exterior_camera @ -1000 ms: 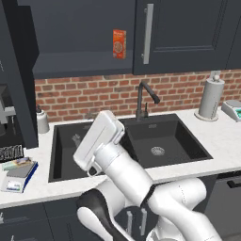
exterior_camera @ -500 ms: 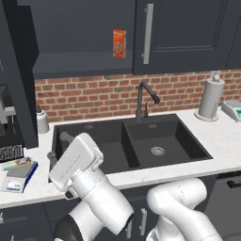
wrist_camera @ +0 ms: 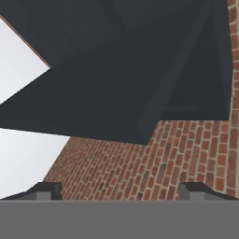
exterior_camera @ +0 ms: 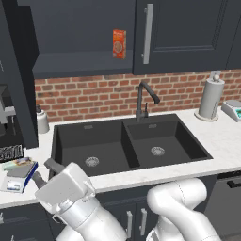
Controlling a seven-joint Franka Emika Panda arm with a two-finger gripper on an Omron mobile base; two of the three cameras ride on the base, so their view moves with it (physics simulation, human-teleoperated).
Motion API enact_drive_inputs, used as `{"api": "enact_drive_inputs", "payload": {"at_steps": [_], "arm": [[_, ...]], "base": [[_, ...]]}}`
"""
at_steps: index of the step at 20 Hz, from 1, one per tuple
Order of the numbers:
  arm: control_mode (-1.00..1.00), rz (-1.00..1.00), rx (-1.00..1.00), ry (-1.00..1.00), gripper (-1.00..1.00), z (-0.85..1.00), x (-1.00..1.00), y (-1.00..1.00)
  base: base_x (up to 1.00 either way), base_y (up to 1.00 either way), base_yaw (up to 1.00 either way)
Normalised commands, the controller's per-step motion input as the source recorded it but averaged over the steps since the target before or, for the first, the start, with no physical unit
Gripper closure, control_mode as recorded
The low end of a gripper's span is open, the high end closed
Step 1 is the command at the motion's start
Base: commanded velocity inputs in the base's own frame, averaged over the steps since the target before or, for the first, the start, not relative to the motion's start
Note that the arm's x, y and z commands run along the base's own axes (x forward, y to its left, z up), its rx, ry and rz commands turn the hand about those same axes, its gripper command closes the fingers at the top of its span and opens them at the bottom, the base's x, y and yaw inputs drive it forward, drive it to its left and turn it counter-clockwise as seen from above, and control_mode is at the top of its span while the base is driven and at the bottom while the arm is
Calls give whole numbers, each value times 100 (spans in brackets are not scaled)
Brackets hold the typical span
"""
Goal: Pick the bar and place it on the digital scale for weighing, and close the cabinet.
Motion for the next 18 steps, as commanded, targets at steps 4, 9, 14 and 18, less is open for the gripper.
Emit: {"api": "enact_drive_inputs", "payload": {"at_steps": [4,9,14,18], "arm": [[-100,-1,0,-11,-100,12,-6,45],[-100,-6,0,0,-100,19,34,28],[-100,-11,14,0,-100,9,49,22],[-100,-12,20,0,-100,0,42,40]], "base": [[0,0,0],[0,0,0],[0,0,0],[0,0,0]]}}
